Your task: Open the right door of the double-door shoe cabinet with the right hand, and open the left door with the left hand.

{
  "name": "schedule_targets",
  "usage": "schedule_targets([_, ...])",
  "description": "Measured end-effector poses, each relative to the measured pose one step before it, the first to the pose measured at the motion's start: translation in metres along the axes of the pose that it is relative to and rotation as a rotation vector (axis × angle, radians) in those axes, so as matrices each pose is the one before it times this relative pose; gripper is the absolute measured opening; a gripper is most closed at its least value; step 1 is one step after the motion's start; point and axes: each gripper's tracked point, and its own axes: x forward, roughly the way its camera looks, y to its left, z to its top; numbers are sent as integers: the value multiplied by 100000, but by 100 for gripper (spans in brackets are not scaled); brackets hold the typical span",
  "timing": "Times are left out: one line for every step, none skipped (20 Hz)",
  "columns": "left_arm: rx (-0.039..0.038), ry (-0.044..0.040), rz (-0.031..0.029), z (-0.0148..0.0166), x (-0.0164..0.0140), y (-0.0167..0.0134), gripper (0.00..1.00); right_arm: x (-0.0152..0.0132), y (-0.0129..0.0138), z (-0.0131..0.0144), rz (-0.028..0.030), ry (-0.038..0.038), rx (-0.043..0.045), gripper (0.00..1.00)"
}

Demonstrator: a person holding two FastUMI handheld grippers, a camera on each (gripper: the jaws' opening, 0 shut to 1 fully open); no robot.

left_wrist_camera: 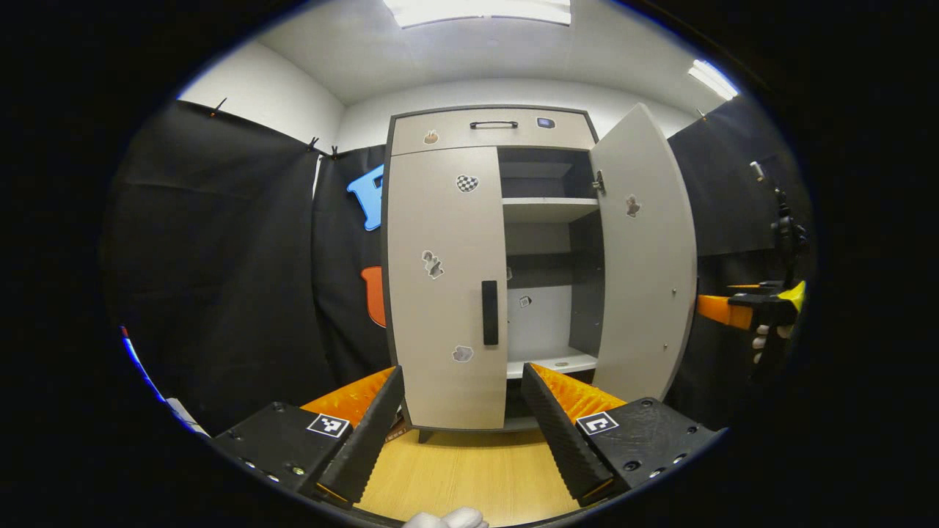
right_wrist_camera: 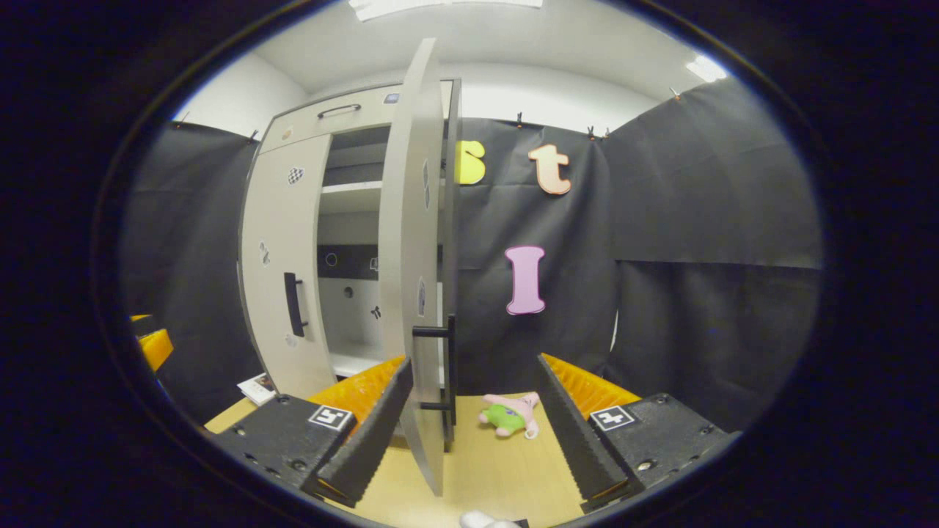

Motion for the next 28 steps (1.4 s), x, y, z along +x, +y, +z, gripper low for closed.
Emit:
schedule_targets([-33, 111, 702, -90, 730, 565, 96, -138, 300, 79, 730, -879, 143, 100])
schedule_targets([-4, -129, 415, -127, 781, 531, 96, -85, 271, 151, -20, -1312, 722, 100])
schedule_targets([-86, 325, -20, -211, 745, 317, 97, 8, 471, -71, 1042, -94, -654, 100])
schedule_targets([-137, 460, -156, -323, 847, 250, 96, -338, 164, -285, 984, 794, -708, 100])
schedule_targets([-88, 155, -316, -238, 674, 101, 96, -193, 250, 112, 440, -1202, 822, 100])
schedule_targets([-109, 38, -584, -243, 794, 37, 100, -24, 527, -221, 1211, 632, -319, 100])
schedule_targets([21, 432, -744, -216, 727, -25, 96, -131, 130, -299, 97, 1469, -11, 100])
schedule_targets([176, -141, -954, -154, 751, -156, 96, -473, 130, -343, -467, 992, 1282, 100])
schedule_targets([396, 187, -738, -146, 763, -154, 96, -168, 116, 9, -1451, -390, 2136, 100])
schedule_targets([471, -271, -990, -49, 884, -82, 96, -89, 403, -332, -560, 1013, 799, 100])
schedule_targets([460, -171, -804, -164, 976, -175, 96, -125, 128, -141, -395, 625, 53, 100])
schedule_targets([530, -686, -1291, -65, 1044, -282, 96, -112, 20, -28, -269, 12, 8, 100])
schedule_targets([328, -193, -874, -185, 1392, -357, 96, -46, -124, 93, -1170, -84, -776, 100])
schedule_targets([106, 245, -949, -112, 1019, -198, 96, -58, -233, 52, -852, -515, -1307, 100])
schedule_targets([79, 345, -1006, -85, 1134, -433, 96, 26, -256, 126, -848, -559, -1265, 100])
schedule_targets([135, -303, -682, -48, 1114, -328, 96, -58, -169, -28, -870, 112, -806, 100])
schedule_targets([-81, -384, -1044, 57, 1376, -399, 96, -119, -162, -21, -968, 128, -364, 100])
schedule_targets([-349, 119, -936, 121, 1324, -410, 96, -140, -179, 59, -1055, -263, -8, 100])
schedule_targets([-15, -783, -873, 286, 1419, -382, 96, 105, -118, 62, -1122, -133, -228, 100])
schedule_targets([527, 230, -542, 79, 1392, -354, 97, -50, -251, 23, -1456, -221, -315, 100])
schedule_targets([587, -638, -438, 183, 1350, -288, 96, -25, -142, 3, -951, 147, -422, 100])
schedule_targets([261, 35, -398, 29, 1281, -359, 96, -71, -178, -34, -897, 136, -261, 100])
schedule_targets([154, -221, -259, -19, 1139, -237, 96, -44, -203, 7, -1099, 90, -449, 100])
schedule_targets([32, 483, -343, -103, 1160, -245, 96, -66, -195, -82, -1046, 314, -751, 100])
schedule_targets([156, 30, 95, -56, 998, -88, 96, -65, -269, 89, -1236, -481, -681, 100])
schedule_targets([783, -285, 869, 143, 873, 78, 96, 42, -260, 16, -1395, -65, -529, 100])
schedule_targets([631, -417, 22, 121, 760, -41, 96, -47, -172, -2, -960, -11, -302, 100])
schedule_targets([168, -155, -20, -80, 819, -96, 96, 35, -159, -49, -1079, -21, 126, 100])
